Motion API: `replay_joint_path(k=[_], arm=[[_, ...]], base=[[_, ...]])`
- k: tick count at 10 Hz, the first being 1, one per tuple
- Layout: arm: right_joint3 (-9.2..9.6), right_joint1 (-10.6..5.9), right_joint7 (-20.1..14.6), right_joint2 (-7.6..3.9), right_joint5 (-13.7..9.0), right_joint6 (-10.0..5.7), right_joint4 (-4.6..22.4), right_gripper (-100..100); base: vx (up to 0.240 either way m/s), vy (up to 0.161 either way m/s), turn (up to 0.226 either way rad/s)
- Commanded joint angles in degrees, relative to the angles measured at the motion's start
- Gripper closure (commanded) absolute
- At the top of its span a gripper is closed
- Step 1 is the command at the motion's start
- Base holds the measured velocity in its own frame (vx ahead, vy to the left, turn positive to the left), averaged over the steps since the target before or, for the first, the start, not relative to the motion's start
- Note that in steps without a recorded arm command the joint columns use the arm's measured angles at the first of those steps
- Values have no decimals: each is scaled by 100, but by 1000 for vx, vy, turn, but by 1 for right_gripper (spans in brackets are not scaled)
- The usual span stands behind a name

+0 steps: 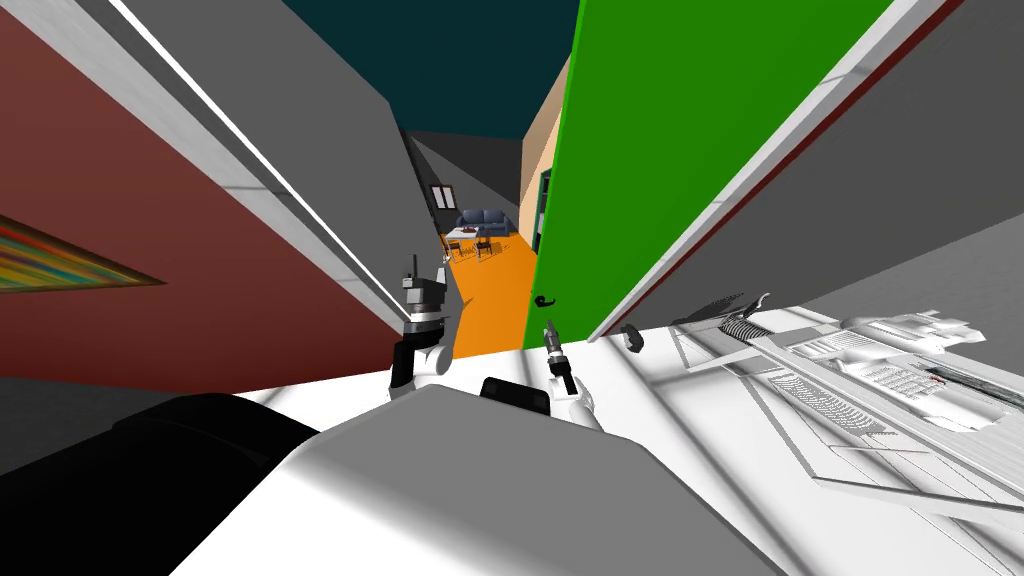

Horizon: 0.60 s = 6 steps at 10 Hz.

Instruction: Push the door open

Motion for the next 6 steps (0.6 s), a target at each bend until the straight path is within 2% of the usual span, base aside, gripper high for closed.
replay_joint_path(k=[1,3,6], arm=[[30,-110,-37,15,-14,-46,245,-100],[68,-213,-64,50,-27,-90,497,-100],[105,-312,-89,84,-39,-132,740,-100]], base=[[78,-136,61],[91,-127,50],[51,-73,32]])
